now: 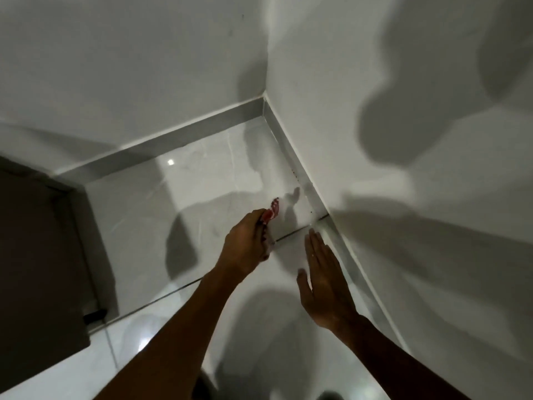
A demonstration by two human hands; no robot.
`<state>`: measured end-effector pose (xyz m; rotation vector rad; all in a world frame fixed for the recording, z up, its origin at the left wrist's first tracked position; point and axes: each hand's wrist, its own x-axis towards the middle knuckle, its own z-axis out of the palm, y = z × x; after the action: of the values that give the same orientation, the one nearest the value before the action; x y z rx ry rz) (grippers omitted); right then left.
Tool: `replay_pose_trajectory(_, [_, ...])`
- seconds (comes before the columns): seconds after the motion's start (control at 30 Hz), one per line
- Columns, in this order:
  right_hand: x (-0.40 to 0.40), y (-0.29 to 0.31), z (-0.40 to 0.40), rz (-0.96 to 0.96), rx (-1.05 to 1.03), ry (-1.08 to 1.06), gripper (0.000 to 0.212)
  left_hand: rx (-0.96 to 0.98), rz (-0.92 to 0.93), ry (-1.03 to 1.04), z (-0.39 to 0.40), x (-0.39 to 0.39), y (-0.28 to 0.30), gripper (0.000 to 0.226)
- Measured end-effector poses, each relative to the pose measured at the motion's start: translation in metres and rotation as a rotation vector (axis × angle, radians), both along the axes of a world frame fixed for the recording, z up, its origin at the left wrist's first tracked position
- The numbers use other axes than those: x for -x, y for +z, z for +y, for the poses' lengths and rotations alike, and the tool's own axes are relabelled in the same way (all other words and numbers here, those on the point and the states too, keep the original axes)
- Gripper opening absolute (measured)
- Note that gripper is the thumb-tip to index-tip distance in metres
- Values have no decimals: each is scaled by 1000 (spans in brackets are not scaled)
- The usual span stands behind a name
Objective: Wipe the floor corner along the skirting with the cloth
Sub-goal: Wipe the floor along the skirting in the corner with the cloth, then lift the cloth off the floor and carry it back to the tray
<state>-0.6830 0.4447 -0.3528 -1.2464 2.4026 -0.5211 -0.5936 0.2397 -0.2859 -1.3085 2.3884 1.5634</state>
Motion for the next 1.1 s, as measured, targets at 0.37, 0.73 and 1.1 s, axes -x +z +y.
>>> replay_pose_trajectory(0.37, [-58,288,-56,-34,142,47,75,-156,314,392,9,-73,278,24])
replay_pose_trajectory(0.73, [-175,462,-160,-82,268,203,71,-57,376,614,-56,-229,435,23])
replay_pose_trajectory(1.1, [-393,447,-295,-133,284,342,70,14,238,848,-175,-475,422,28])
